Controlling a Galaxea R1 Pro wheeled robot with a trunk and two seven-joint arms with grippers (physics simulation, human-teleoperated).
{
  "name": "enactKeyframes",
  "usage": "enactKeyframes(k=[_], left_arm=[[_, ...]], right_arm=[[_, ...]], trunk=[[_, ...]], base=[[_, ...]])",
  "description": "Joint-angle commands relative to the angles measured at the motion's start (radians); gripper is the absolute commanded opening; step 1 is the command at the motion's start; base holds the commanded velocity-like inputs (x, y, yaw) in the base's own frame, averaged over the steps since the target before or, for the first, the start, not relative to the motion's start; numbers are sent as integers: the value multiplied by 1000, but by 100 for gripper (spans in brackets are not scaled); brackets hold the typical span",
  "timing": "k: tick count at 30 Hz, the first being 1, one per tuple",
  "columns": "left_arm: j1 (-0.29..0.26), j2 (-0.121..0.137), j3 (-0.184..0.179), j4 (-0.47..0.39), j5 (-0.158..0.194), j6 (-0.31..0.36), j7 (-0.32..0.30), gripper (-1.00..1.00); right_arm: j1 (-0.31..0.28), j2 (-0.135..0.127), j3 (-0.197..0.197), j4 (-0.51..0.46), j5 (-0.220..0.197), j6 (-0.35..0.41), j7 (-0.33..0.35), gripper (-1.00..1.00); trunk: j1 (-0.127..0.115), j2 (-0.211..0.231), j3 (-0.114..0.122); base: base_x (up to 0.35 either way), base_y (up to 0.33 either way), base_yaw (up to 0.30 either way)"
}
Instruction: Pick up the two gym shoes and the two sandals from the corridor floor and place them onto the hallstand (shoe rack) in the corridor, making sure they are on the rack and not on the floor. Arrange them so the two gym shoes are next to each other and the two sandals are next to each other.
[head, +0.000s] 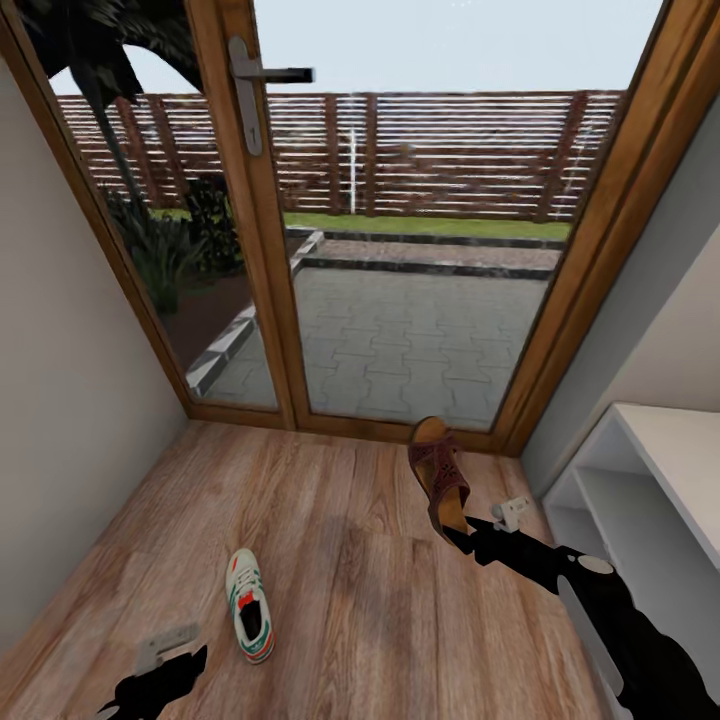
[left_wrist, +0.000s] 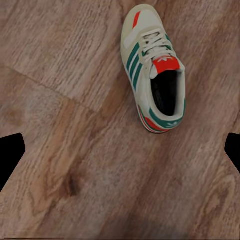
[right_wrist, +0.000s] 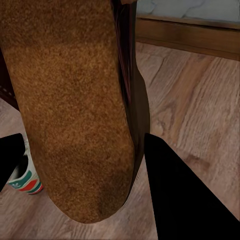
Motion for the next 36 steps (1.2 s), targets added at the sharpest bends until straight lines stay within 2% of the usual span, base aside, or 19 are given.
enactKeyframes(k=[1, 9, 14, 22, 36], left_arm=[[0, 0, 0, 1, 0, -1, 0, 100], [0, 1, -2, 3, -3, -2, -4, 100], [-1, 1, -3, 3, -5, -2, -2, 100], [-7, 1, -3, 3, -1, -2, 1, 100], [-11, 1, -2, 3, -2, -2, 1, 100]], right_arm=[[0, 0, 0, 0, -3, 2, 0, -100], [0, 0, 0, 0, -5, 2, 0, -100], [0, 0, 0, 0, -5, 2, 0, -100], [0, 0, 0, 0, -5, 2, 0, -100], [0, 0, 0, 0, -5, 2, 0, -100]], trunk=[[0, 0, 0], [0, 0, -3], [0, 0, -3], [0, 0, -3], [0, 0, -3]], base=[[0, 0, 253], [0, 0, 178], [0, -70, 20], [0, -229, 3], [15, -26, 0]])
